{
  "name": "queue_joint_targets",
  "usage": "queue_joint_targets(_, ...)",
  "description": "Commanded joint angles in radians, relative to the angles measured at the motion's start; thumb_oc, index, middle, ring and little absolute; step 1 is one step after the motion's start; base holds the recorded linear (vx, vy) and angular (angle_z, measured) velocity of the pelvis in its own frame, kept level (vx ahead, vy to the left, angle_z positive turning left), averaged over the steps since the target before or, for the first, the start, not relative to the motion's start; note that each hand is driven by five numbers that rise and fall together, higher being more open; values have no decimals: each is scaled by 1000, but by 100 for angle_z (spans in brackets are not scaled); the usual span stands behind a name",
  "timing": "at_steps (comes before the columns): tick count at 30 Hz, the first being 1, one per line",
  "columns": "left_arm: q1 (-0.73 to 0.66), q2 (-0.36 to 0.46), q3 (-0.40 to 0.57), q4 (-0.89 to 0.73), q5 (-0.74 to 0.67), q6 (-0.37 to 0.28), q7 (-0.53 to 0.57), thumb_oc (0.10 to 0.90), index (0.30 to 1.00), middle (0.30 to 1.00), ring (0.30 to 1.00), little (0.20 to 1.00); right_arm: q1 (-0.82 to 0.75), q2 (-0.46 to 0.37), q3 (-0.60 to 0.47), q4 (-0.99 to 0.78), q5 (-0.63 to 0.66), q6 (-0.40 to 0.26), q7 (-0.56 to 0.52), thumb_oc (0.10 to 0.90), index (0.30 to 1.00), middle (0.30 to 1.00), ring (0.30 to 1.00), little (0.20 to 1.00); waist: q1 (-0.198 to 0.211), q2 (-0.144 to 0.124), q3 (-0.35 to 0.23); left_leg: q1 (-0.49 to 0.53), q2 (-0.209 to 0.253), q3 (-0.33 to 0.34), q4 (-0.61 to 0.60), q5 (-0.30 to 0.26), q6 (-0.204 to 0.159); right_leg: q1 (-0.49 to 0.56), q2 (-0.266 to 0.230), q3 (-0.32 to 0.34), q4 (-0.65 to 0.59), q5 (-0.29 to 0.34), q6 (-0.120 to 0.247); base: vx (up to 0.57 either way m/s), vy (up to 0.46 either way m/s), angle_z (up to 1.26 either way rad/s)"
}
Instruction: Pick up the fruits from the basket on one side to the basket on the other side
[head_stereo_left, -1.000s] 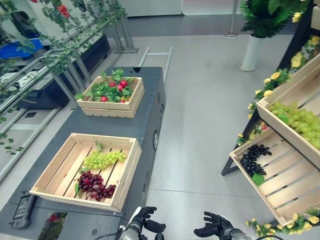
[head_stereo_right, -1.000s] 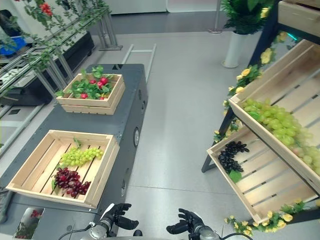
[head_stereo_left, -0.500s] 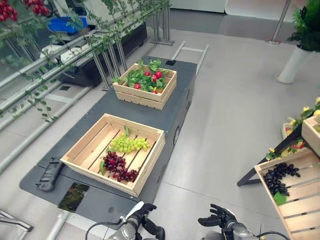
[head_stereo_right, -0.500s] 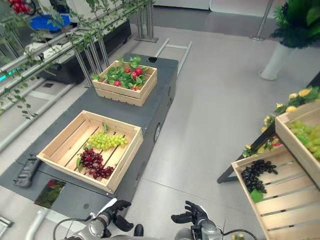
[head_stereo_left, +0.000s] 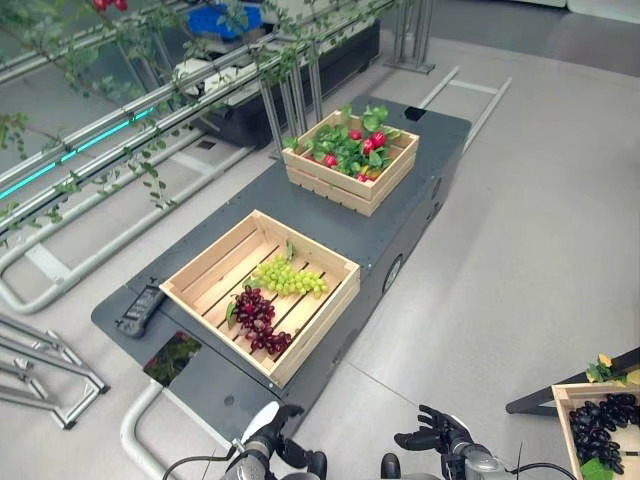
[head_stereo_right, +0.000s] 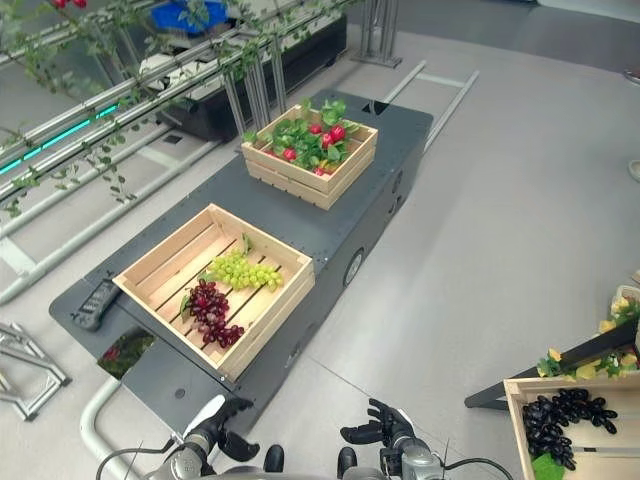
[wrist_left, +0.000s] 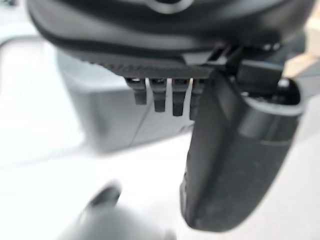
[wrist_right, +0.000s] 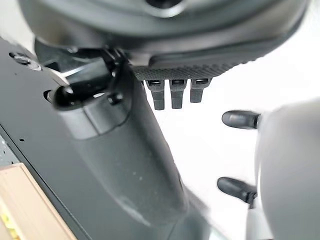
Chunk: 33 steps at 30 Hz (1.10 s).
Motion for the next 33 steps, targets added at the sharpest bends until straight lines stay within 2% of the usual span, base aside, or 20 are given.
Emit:
queue_joint_targets(1, -147, 101, -2, -334, 158, -94, 228, 800, 900, 900, 900, 900, -5, -68, -22, -40, 59, -23, 11, 800, 900, 900, 900, 900, 9, 15, 50, -26, 43, 91, -46, 18, 29, -41, -28, 8, 134, 3, 13, -10, 232, 48)
queue_joint_targets(2, -171, 158, 24, -461, 174, -80, 246, 800, 900, 900, 900, 900, 0, -78, -38, -50, 58, -16, -3, 800, 900, 900, 900, 900, 10, 26, 51, -13, 44, 90, -75, 17, 34, -56, -38, -16, 147, -7, 15, -29, 175, 47)
queue_joint_targets(5, -226, 260, 56, -625, 133, -41, 234, 800, 900, 900, 900, 900, 15, -88, -55, -53, 66, -14, -9, 800, 900, 900, 900, 900, 14, 42, 50, 2, 31, 62, -113, 21, 32, -90, -56, -38, 160, -3, 26, -26, 138, 35)
queue_joint_targets(8, -252, 312, 95, -699, 71, -23, 236, 800, 900, 900, 900, 900, 42, -80, -60, -41, 21, -22, 1, 800, 900, 900, 900, 900, 15, 52, 39, 28, 24, 48, -150, 21, 31, -82, -64, -49, 148, 3, 33, 115, 81, 17)
queue_joint_targets(9, -259, 334, 122, -739, 73, 3, 238, 800, 900, 900, 900, 900, 57, -75, -53, -50, 15, -23, -2, 800, 900, 900, 900, 900, 14, 54, 36, 39, 20, 42, -163, 20, 32, -76, -66, -49, 140, 4, 36, 120, 61, 5)
queue_joint_targets(12, -302, 394, 183, -790, 115, 62, 306, 800, 900, 900, 900, 900, 85, -68, -29, -90, 8, -34, -1, 800, 900, 900, 900, 900, 8, 55, 38, 35, 13, 30, -168, 20, 34, -84, -68, -48, 140, 3, 40, 70, 61, 2)
queue_joint_targets(15, -329, 430, 210, -790, 132, 94, 320, 800, 900, 900, 900, 900, 95, -71, -20, -103, 11, -43, 3, 800, 900, 900, 900, 900, 1, 56, 44, 32, 14, 29, -167, 19, 34, -89, -67, -43, 144, -1, 40, 43, 41, 3)
queue_joint_targets(17, -386, 496, 220, -763, 155, 151, 341, 800, 900, 900, 900, 900, 92, -91, -13, -138, 31, -38, 4, 800, 900, 900, 900, 900, -11, 59, 62, 16, 14, 33, -159, 18, 33, -106, -62, -36, 153, -6, 36, -22, 81, 2)
queue_joint_targets(22, -495, 579, 165, -663, 146, 209, 314, 800, 900, 900, 900, 900, 58, -135, 0, -168, 48, -34, 20, 800, 900, 900, 900, 900, -32, 67, 101, -24, 16, 49, -128, 17, 31, -150, -54, -20, 179, -12, 30, -70, 91, -3)
queue_joint_targets(24, -593, 621, 89, -576, 140, 234, 261, 800, 900, 900, 900, 900, 20, -170, 4, -180, 81, -29, 26, 800, 900, 900, 900, 900, -47, 67, 142, -74, 14, 61, -77, 14, 31, -196, -47, -8, 213, -17, 21, -136, 102, -5)
queue_joint_targets(26, -650, 629, 43, -529, 147, 236, 228, 800, 900, 900, 900, 900, -9, -184, 2, -173, 99, -28, 29, 800, 900, 900, 900, 900, -56, 66, 169, -112, 13, 67, -37, 10, 34, -233, -45, -1, 245, -20, 14, -134, 89, -5)
queue_joint_targets(30, -743, 632, -18, -475, 149, 225, 237, 800, 900, 900, 900, 900, -51, -201, 3, -168, 125, -33, 25, 800, 900, 900, 900, 900, -62, 57, 213, -183, 4, 76, 30, 1, 40, -300, -40, 10, 304, -29, 5, -131, 50, -13)
queue_joint_targets(33, -872, 646, -82, -411, 180, 218, 222, 800, 900, 900, 900, 900, -86, -214, -8, -172, 192, -58, 24, 800, 900, 900, 900, 900, -69, 39, 258, -268, -4, 86, 112, -15, 56, -392, -35, 18, 392, -41, 1, -154, 6, -6)
